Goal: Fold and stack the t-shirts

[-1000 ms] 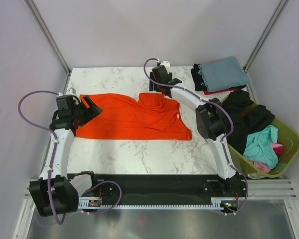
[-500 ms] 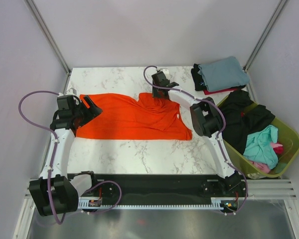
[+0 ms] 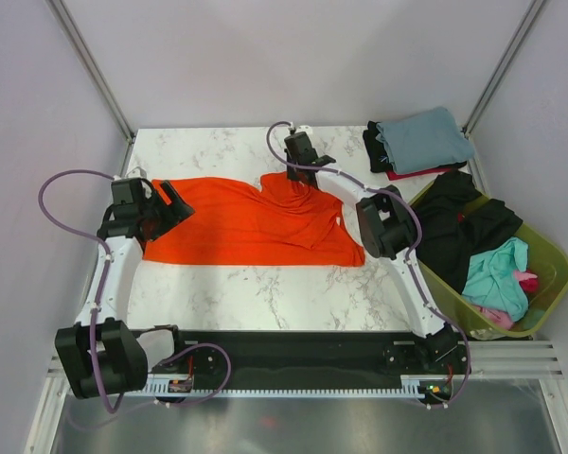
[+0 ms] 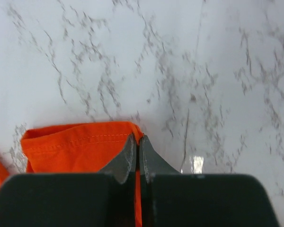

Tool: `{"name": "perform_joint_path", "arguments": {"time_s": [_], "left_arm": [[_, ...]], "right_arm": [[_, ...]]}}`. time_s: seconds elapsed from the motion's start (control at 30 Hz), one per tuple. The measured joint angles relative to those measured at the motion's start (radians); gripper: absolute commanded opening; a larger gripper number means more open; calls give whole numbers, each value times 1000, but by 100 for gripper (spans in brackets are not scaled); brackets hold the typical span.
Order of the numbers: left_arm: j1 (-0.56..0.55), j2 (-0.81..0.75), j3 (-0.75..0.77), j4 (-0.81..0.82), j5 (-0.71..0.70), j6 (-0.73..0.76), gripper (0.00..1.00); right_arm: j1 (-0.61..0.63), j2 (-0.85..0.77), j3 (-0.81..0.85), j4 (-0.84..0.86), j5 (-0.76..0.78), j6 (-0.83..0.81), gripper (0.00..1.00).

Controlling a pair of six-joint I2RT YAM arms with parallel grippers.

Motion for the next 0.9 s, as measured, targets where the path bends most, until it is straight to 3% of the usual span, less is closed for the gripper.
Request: {"name": "perform_joint_path", "arguments": {"time_s": [0.13, 0.27, 0.47, 0.7, 0.9], "left_arm": [[0, 93, 76, -23, -46, 2, 98], [4, 214, 195, -27, -108, 4, 100], [35, 499, 427, -26, -178, 11, 94], [94, 823, 743, -40, -212, 47, 93], [110, 1076, 995, -43, -152, 83, 87]], "right_arm": [[-5, 50, 117, 53, 5, -74, 0], [-24, 49, 158, 164, 12, -112, 0], [-72, 48, 189, 292, 43, -153, 0], [-88, 48, 203, 328, 97, -171, 0], [-87, 47, 175, 374, 54, -146, 0]]}}
